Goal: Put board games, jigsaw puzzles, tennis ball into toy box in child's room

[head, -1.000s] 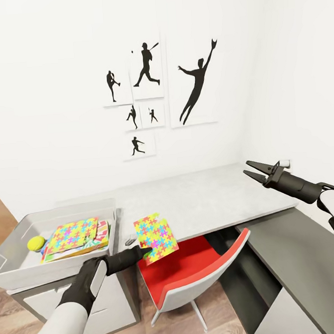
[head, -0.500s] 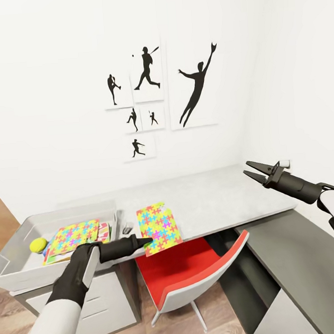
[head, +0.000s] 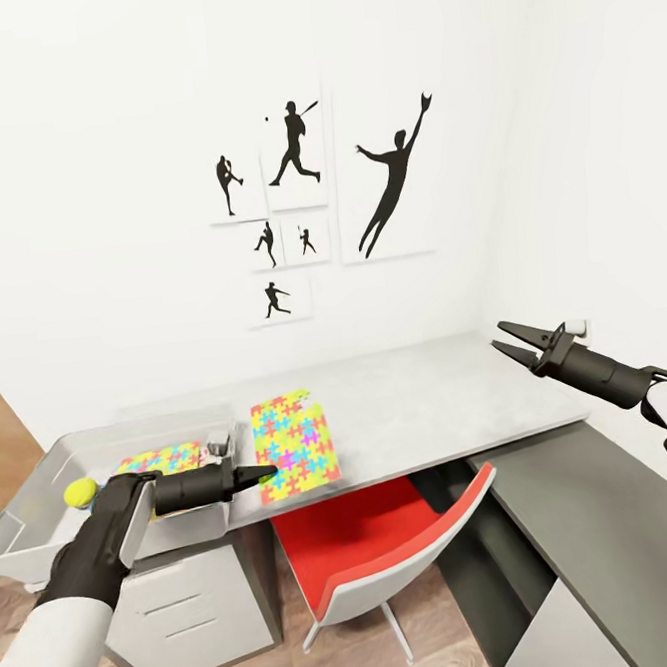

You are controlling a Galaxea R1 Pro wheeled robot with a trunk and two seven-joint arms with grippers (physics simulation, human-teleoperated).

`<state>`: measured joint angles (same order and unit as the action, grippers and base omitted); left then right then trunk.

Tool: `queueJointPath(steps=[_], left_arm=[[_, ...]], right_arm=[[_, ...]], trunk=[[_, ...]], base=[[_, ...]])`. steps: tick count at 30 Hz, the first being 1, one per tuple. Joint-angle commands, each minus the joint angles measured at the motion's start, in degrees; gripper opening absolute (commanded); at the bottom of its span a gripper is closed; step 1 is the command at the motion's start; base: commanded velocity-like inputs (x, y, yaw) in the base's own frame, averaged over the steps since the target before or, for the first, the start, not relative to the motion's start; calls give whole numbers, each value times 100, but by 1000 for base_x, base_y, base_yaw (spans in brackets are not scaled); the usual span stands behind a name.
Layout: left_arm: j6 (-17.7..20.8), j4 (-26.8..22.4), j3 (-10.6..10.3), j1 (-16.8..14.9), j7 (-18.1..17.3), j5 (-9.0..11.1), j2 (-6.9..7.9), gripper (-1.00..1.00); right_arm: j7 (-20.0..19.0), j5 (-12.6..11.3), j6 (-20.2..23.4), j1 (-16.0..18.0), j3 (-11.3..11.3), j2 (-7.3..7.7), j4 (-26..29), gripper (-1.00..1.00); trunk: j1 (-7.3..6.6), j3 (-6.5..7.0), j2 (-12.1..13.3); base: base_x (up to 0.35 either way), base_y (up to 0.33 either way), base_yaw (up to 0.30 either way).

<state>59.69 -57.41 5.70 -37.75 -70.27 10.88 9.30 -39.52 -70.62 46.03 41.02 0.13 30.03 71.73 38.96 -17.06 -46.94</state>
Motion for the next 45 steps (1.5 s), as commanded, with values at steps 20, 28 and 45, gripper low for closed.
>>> queueJointPath(steps=[20,28,45], left_arm=[[31,-9,-292,-270,-1648,-24,1458,-100],[31,4,-290,-346,-1973,-32,1958,-100],[31,18,-252,-364,-1973,-17,2301,-100]], right_arm=[[489,57,288,-333,58,-78,207,100],[628,53,255,-434,61,-95,228,100],[937,55,216,-446,72,-261,212,100]], trunk=[[-439,352,798],[-615,522,1119],[-988,943,1801]], base=[[0,0,0],[-3,0,92],[-71,0,193]])
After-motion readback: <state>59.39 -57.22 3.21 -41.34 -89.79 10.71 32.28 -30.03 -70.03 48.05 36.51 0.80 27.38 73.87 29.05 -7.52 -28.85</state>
